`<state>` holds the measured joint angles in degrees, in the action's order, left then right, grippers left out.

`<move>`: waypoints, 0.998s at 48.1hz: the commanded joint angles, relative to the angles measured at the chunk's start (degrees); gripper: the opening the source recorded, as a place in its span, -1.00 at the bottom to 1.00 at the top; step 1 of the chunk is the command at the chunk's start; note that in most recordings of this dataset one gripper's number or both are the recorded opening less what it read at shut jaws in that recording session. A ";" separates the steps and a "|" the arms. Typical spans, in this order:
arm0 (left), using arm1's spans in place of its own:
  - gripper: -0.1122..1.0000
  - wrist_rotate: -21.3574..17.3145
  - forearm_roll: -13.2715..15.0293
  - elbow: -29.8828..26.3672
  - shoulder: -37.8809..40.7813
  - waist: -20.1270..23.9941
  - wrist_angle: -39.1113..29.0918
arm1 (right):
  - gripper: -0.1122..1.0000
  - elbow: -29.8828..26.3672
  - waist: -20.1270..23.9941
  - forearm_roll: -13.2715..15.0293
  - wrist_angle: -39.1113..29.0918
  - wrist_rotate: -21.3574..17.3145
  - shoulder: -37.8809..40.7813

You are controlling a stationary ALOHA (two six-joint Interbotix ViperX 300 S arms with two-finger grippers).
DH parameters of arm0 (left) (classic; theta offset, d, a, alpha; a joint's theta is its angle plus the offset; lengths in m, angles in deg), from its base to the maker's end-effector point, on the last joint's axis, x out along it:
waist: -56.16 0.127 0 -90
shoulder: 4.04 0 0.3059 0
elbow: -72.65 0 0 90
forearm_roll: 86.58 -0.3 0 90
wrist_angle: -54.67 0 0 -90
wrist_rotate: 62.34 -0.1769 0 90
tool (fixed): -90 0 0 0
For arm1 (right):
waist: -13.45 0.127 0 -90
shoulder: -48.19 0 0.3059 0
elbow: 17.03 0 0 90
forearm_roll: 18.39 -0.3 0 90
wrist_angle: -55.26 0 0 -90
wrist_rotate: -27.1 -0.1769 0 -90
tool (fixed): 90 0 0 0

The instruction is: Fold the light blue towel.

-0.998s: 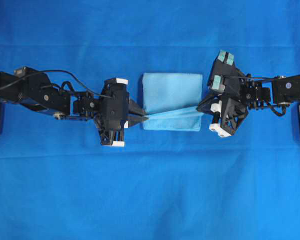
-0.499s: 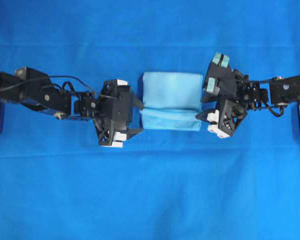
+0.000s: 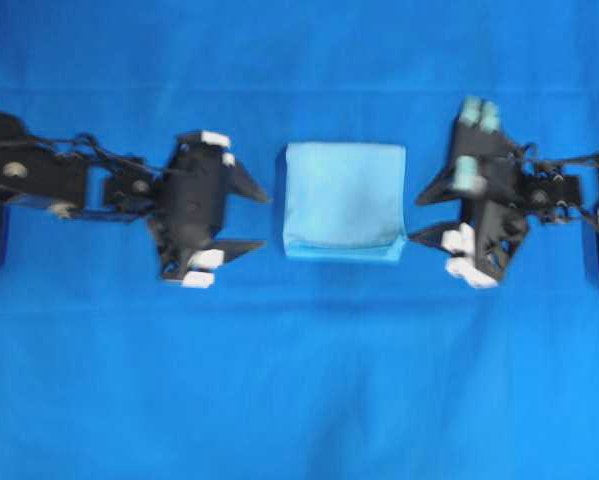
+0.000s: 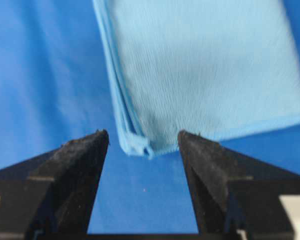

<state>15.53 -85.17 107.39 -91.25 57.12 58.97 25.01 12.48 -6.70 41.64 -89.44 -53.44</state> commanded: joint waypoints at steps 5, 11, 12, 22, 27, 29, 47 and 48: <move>0.31 -1.41 0.09 2.72 -12.13 -0.09 -0.97 | 0.30 0.18 0.18 3.60 -3.08 0.35 -10.02; 0.31 -1.32 0.09 5.98 -21.01 -0.09 -1.05 | 0.30 1.41 0.18 6.86 -3.87 0.35 -16.96; 0.31 -1.32 0.09 6.50 -22.41 -0.09 -1.14 | 0.30 1.58 0.18 7.29 -3.96 0.35 -18.11; 0.31 1.49 0.09 11.87 -34.37 -0.09 -2.64 | 0.30 4.22 0.18 9.76 -5.89 0.35 -29.36; 0.31 2.64 0.09 14.06 -40.08 -0.09 -5.19 | 0.30 6.33 0.18 10.28 -5.98 0.35 -33.05; 0.31 2.90 0.09 15.12 -41.92 -0.09 -5.63 | 0.30 7.47 0.18 10.46 -5.98 0.35 -34.80; 0.31 5.45 0.18 26.63 -57.13 -0.09 -6.06 | 0.30 17.49 -1.58 10.20 -2.37 -0.53 -43.59; 0.31 5.80 0.18 27.16 -57.74 -0.09 -6.15 | 0.30 18.02 -1.85 10.28 -1.85 -0.62 -43.86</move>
<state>20.63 -85.08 133.75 -147.15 57.12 52.73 42.41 11.60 3.58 37.95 -89.88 -96.77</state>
